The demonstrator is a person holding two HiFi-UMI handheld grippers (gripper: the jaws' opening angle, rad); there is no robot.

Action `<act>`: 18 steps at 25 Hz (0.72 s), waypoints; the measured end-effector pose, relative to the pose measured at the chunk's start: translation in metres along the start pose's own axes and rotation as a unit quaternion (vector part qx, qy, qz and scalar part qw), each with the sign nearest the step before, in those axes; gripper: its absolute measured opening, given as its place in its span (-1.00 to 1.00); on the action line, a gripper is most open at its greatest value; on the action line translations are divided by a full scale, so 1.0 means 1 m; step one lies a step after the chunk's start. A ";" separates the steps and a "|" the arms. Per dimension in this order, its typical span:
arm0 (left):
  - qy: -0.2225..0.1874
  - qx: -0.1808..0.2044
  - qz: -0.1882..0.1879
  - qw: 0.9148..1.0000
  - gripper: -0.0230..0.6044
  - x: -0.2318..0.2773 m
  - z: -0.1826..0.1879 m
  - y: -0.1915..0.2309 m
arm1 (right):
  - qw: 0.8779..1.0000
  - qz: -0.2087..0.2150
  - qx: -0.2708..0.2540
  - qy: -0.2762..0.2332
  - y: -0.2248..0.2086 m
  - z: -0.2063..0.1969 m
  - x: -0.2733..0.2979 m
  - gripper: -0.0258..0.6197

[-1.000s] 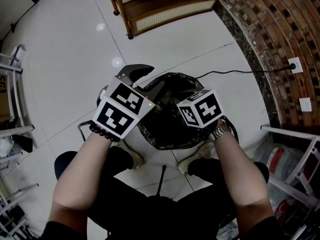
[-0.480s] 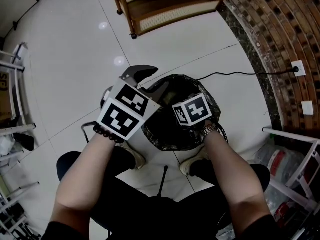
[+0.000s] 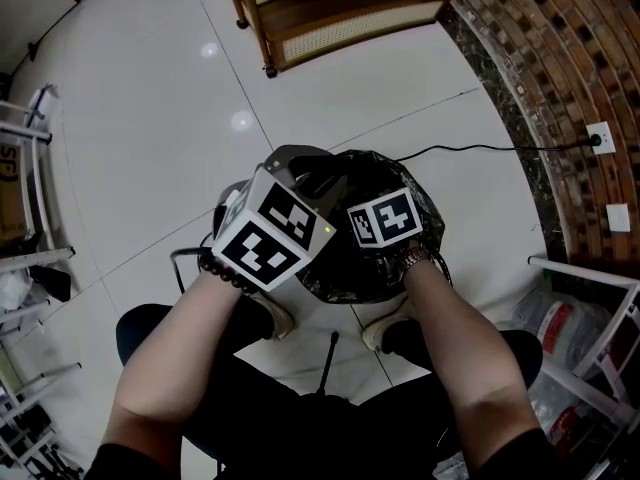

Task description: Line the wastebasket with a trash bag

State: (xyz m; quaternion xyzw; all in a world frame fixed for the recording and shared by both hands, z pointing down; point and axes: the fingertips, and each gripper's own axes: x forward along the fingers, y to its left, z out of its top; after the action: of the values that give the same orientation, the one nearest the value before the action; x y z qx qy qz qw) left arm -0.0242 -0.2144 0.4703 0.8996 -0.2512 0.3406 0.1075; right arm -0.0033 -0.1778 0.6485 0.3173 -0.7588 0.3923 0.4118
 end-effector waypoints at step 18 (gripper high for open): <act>0.018 0.022 -0.031 0.999 -0.92 0.000 -0.014 -0.026 | 0.997 0.011 -0.019 -0.078 0.016 0.021 -0.090 -0.92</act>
State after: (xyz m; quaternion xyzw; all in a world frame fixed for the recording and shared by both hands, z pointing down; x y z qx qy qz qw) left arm -0.0184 -0.1872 0.4802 0.9028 -0.2133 0.3590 0.1030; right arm 0.0173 -0.1742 0.5575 0.3305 -0.7995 0.3565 0.3528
